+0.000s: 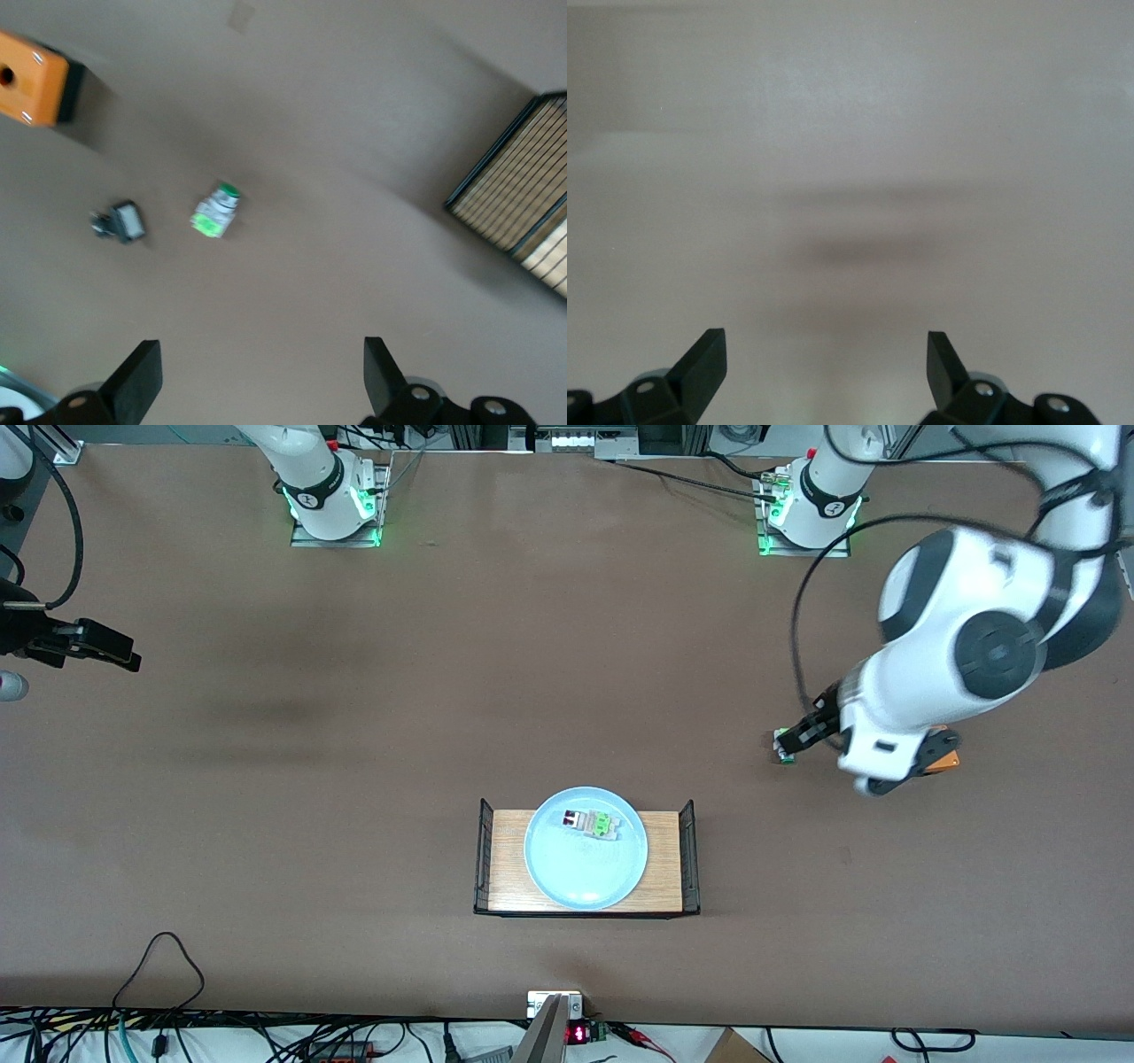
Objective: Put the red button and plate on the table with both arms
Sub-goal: 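Move the left gripper over the green button on the blue plate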
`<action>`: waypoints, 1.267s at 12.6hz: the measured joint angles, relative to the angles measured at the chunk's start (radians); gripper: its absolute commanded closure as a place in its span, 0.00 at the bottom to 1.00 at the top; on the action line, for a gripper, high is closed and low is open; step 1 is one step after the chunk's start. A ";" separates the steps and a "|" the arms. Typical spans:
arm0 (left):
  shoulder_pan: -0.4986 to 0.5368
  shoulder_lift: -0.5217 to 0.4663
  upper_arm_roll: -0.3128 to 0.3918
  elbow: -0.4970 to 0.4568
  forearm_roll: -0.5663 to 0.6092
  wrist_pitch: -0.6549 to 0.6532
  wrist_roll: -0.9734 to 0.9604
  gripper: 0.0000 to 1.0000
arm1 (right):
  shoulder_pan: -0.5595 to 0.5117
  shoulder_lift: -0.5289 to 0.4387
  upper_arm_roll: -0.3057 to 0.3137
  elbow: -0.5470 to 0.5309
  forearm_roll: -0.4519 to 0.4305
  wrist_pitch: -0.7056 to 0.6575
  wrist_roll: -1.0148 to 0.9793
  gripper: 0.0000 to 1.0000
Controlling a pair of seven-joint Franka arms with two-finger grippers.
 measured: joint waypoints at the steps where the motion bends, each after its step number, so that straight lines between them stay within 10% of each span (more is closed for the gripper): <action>1: -0.026 0.049 0.000 0.065 0.000 0.008 -0.105 0.00 | 0.000 0.000 0.000 0.000 0.000 0.000 0.000 0.00; 6: -0.143 0.230 0.001 0.351 0.000 0.077 -0.499 0.00 | -0.001 0.000 -0.001 0.000 0.000 0.000 0.000 0.00; 16: -0.344 0.337 0.083 0.407 0.001 0.318 -0.707 0.00 | -0.001 0.000 -0.001 0.000 0.000 0.000 0.000 0.00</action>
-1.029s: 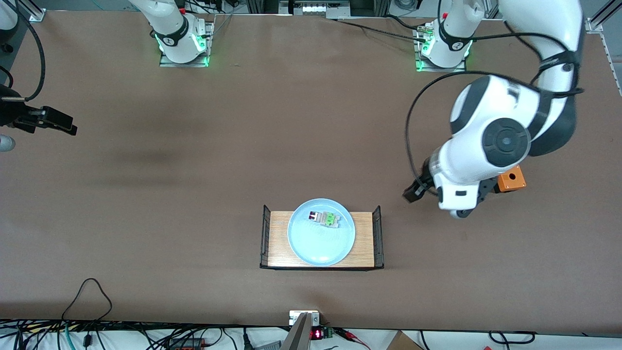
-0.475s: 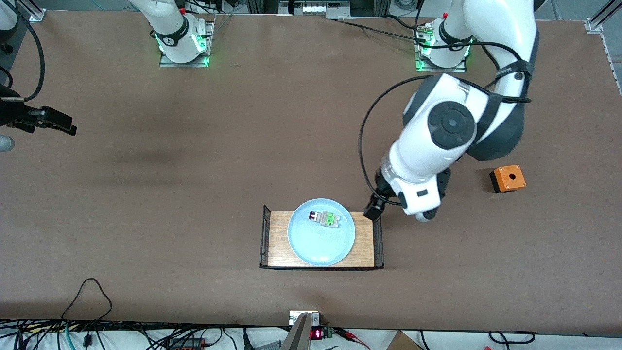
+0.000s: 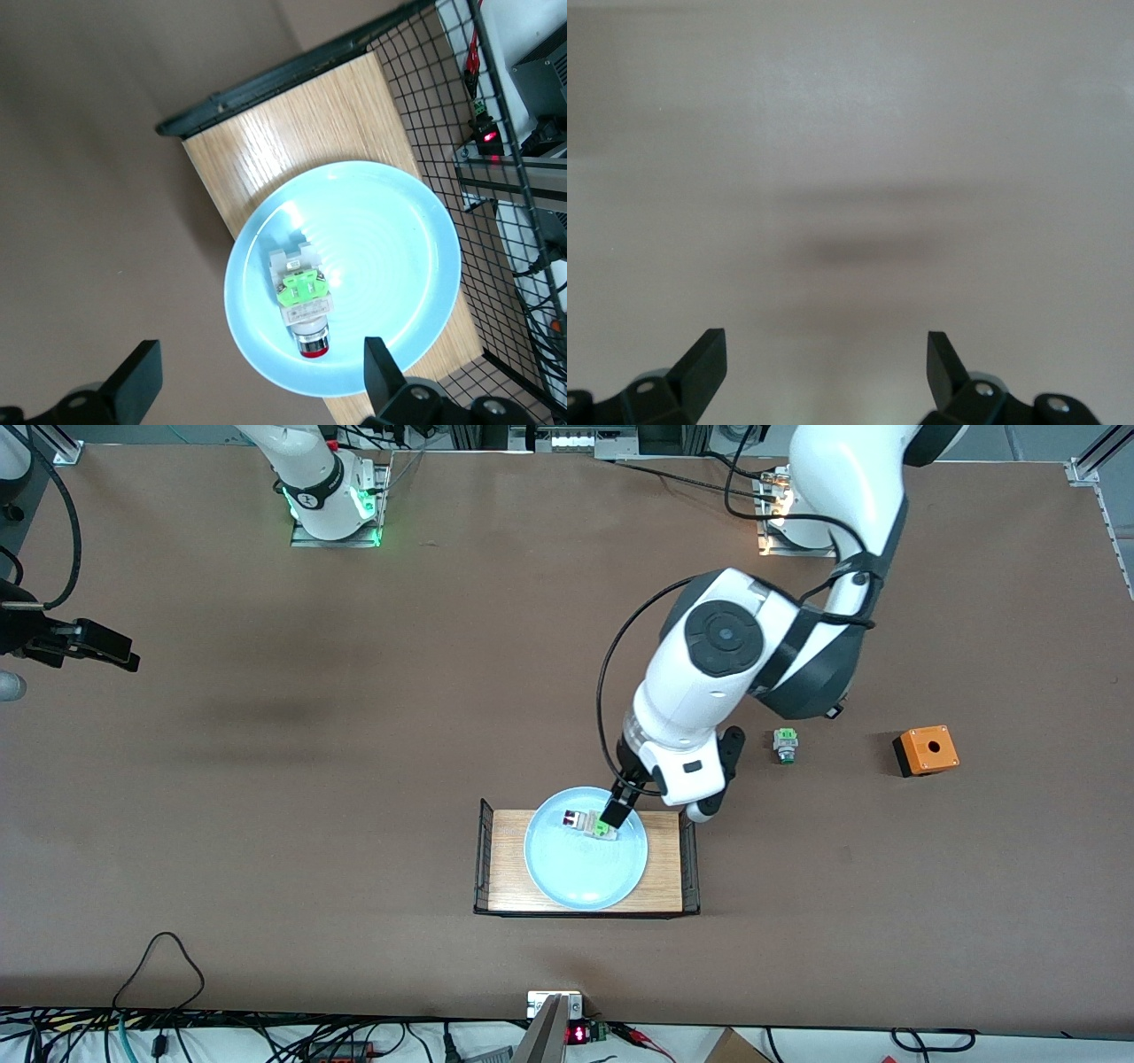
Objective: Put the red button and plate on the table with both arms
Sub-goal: 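Move the left gripper over the green button on the blue plate, then grasp the green button with the left gripper and lift it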
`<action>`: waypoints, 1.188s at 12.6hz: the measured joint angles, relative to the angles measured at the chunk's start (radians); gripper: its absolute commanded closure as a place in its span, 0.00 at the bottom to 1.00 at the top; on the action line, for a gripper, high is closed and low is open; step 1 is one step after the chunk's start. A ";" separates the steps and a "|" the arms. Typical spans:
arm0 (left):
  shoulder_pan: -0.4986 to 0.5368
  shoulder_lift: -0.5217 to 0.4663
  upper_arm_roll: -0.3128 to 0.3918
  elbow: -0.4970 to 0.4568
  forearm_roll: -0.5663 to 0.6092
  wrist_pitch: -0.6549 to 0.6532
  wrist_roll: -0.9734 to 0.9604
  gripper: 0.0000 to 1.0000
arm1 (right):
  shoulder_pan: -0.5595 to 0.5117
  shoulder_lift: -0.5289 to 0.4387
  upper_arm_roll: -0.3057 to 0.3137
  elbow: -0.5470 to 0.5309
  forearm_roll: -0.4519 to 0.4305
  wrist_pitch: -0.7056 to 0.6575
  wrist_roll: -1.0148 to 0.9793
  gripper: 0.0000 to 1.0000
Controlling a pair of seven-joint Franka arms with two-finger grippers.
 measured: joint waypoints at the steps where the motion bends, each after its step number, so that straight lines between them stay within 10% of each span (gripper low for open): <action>1: -0.031 0.027 0.035 0.023 0.000 0.006 -0.019 0.00 | 0.000 0.000 0.000 0.000 0.000 0.000 0.000 0.00; 12: -0.156 0.196 0.221 0.107 0.000 0.151 -0.045 0.01 | 0.000 0.000 0.000 0.000 0.000 0.005 0.000 0.00; 15: -0.157 0.210 0.226 0.107 0.000 0.162 -0.045 0.38 | -0.001 0.000 0.000 0.000 0.000 0.006 0.000 0.00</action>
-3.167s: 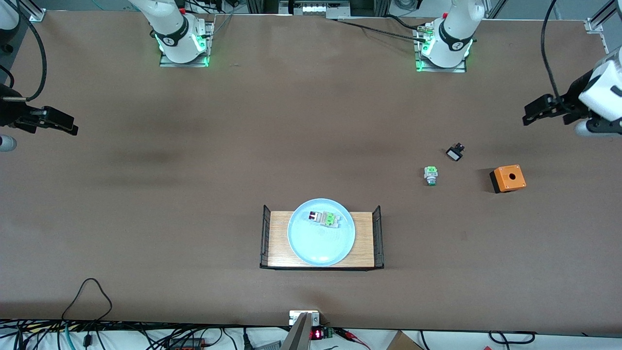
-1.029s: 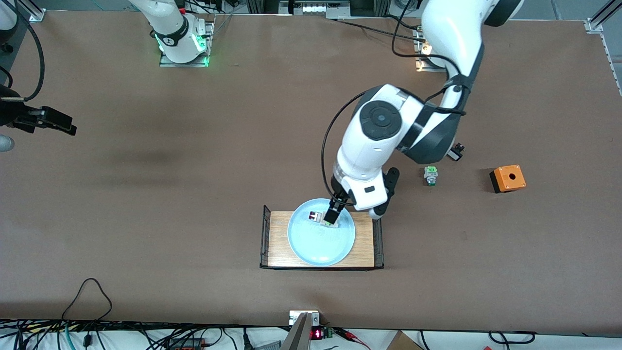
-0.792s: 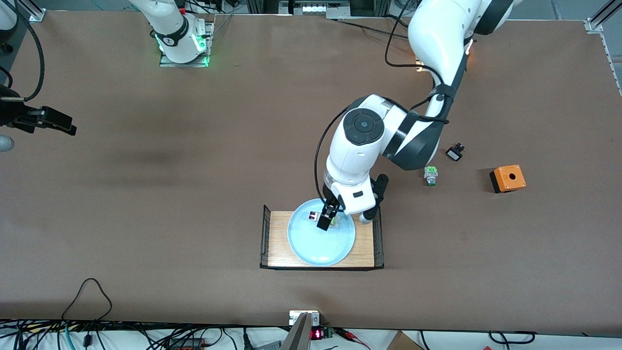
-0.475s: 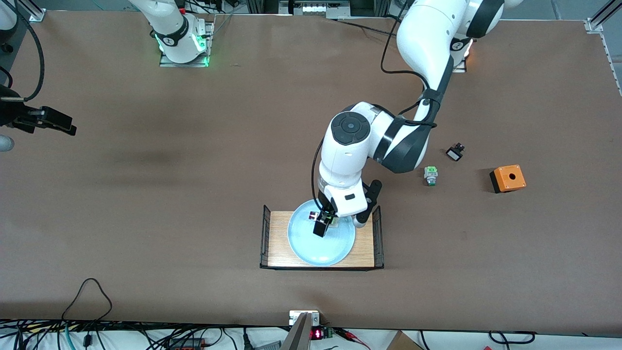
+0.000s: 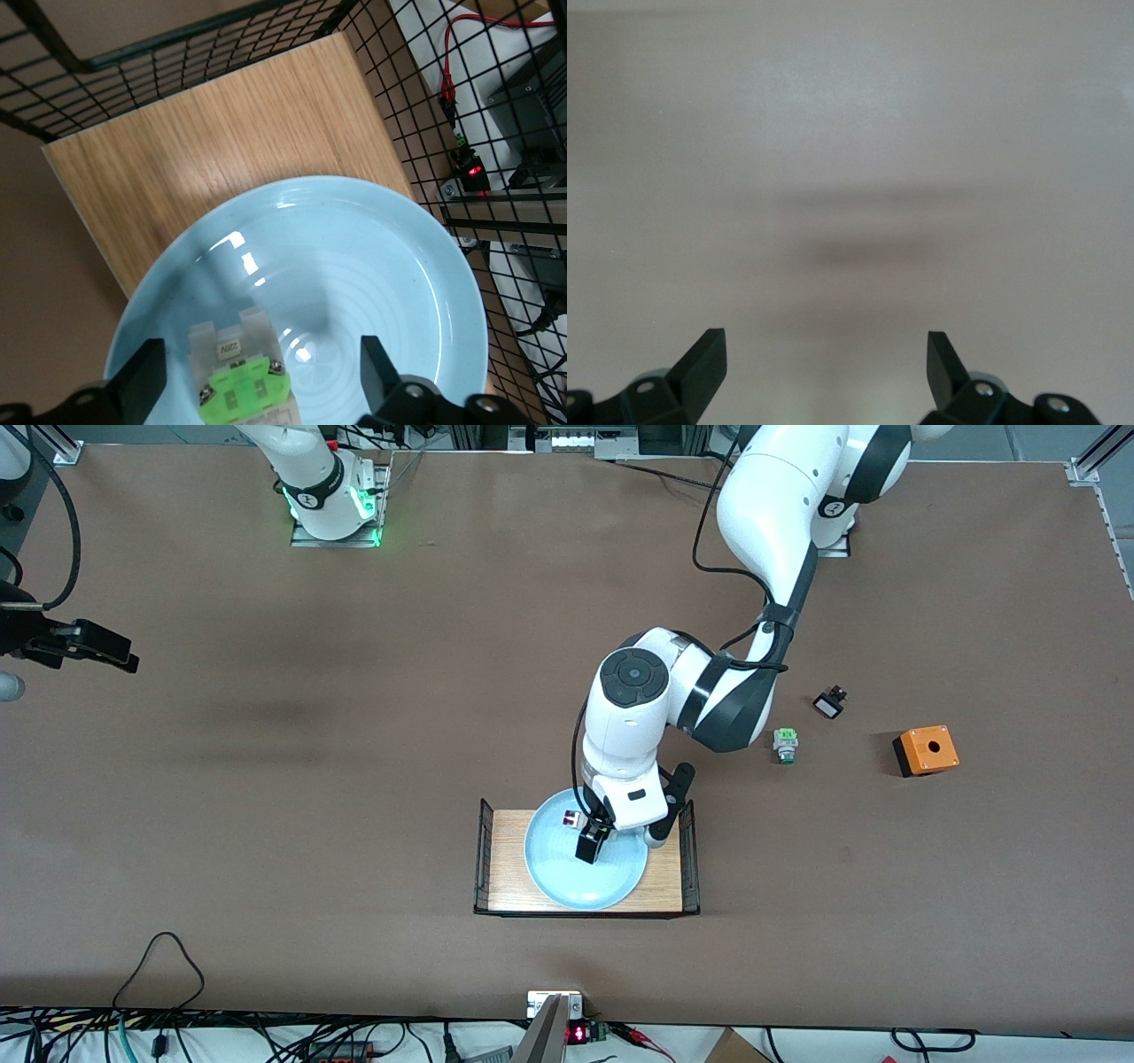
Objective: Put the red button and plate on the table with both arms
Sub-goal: 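Grasp the green button with the left gripper and lift it, then carry the button toward the orange box while the right gripper starts moving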
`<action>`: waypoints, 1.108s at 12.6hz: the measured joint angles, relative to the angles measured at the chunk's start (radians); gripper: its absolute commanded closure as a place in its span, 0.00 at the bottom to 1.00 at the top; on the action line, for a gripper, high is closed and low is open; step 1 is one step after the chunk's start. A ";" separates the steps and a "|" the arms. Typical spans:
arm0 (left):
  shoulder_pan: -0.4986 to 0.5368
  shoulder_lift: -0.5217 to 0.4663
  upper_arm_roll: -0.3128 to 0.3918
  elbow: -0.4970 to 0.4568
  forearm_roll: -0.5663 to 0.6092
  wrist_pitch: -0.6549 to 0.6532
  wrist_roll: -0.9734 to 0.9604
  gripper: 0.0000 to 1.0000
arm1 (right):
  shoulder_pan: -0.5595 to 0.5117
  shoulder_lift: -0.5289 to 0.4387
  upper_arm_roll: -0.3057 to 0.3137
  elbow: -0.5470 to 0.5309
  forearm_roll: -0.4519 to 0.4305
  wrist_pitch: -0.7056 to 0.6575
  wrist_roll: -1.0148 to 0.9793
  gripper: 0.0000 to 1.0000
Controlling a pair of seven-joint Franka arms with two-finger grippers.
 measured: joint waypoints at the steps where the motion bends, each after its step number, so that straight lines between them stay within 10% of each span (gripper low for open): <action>1: 0.000 0.001 0.001 0.000 0.000 0.000 0.000 0.61 | 0.000 0.000 0.000 0.000 0.000 0.000 0.000 0.00; 5: -0.005 0.002 0.009 0.005 0.001 0.000 0.000 0.97 | -0.001 0.000 0.000 0.000 0.000 0.000 0.000 0.00; 14: 0.035 -0.133 0.039 0.054 -0.005 -0.186 0.128 1.00 | -0.001 0.000 0.000 0.000 0.000 0.004 0.000 0.00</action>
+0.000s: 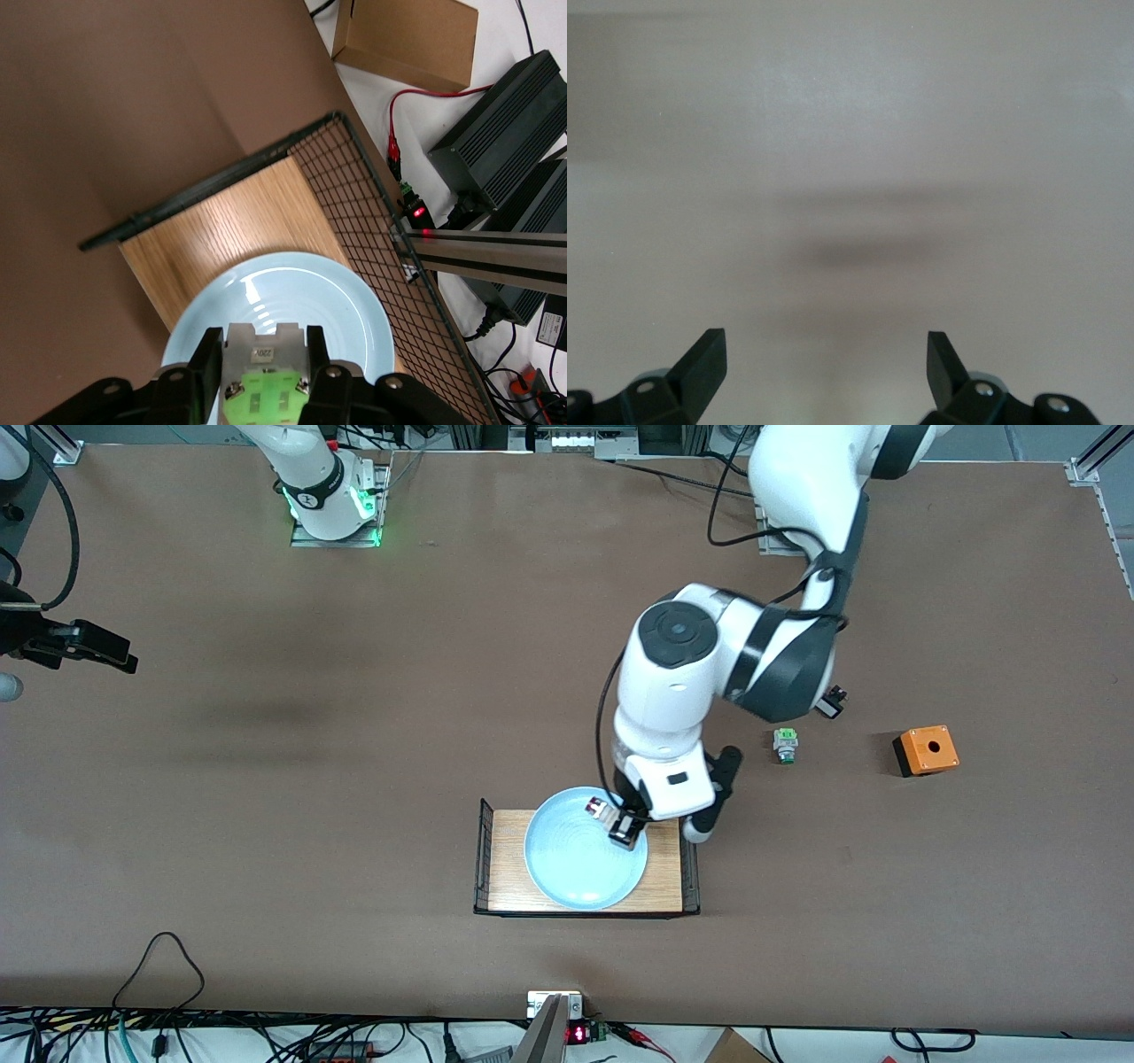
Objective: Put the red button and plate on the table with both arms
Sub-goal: 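Carry the button toward the orange box while the right gripper starts moving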
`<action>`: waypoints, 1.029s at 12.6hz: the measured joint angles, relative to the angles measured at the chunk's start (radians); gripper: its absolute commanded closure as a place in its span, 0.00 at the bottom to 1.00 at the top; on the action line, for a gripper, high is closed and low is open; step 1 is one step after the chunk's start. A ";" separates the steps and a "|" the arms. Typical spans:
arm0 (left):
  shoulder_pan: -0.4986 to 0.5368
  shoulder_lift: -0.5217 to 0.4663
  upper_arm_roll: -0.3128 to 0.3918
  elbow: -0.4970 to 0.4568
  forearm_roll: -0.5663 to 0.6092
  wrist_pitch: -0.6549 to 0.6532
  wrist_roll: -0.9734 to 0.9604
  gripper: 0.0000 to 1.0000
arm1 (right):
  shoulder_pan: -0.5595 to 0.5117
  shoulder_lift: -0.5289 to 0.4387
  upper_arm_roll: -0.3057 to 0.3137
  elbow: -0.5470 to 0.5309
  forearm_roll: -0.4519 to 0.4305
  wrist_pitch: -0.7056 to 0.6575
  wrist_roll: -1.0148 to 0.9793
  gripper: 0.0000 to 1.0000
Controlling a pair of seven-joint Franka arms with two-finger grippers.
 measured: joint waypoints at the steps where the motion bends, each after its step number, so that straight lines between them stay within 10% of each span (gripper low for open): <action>1: 0.019 -0.019 0.001 0.000 -0.024 -0.016 0.061 1.00 | 0.000 0.000 0.000 0.000 0.000 0.001 0.000 0.00; 7: 0.206 -0.090 0.003 -0.031 -0.147 -0.200 0.517 1.00 | 0.012 0.000 0.011 0.000 0.007 0.002 0.000 0.00; 13: 0.373 -0.180 0.004 -0.286 -0.167 -0.206 0.997 1.00 | 0.158 0.001 0.029 0.016 0.037 0.005 0.173 0.00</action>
